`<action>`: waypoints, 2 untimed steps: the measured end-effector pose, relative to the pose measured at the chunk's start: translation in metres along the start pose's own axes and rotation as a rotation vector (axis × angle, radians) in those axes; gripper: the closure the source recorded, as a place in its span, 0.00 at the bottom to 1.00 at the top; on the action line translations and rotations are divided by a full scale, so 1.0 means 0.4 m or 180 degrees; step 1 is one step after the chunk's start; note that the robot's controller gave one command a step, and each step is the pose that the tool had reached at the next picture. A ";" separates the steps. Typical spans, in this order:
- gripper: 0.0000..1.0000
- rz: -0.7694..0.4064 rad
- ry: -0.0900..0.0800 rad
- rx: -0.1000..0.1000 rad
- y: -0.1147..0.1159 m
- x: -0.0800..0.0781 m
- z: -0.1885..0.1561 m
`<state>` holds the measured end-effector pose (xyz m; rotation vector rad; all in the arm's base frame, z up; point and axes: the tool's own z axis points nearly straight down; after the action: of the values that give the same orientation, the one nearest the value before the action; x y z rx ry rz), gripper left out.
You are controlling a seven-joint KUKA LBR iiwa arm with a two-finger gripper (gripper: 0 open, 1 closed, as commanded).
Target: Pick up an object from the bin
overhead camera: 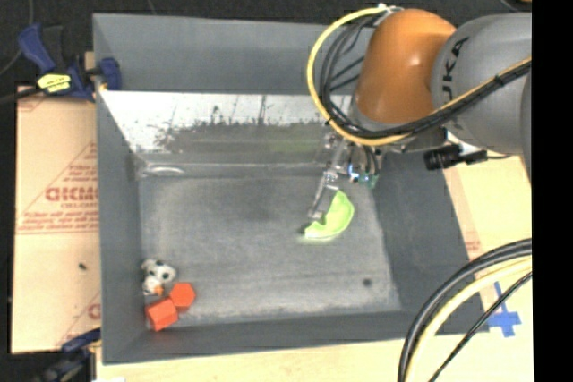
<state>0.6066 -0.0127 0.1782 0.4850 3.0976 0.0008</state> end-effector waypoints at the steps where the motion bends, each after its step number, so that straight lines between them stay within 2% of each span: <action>1: 0.00 -0.0647 -0.0008 0.0002 -0.178 0.014 0.155; 2: 0.00 0.0281 -0.0013 -0.0003 -0.151 0.027 0.161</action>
Offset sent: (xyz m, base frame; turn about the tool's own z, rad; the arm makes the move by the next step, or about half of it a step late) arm -0.0285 -0.0403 -0.0624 0.1714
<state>0.5781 -0.0670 0.1136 0.6205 3.0690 0.0018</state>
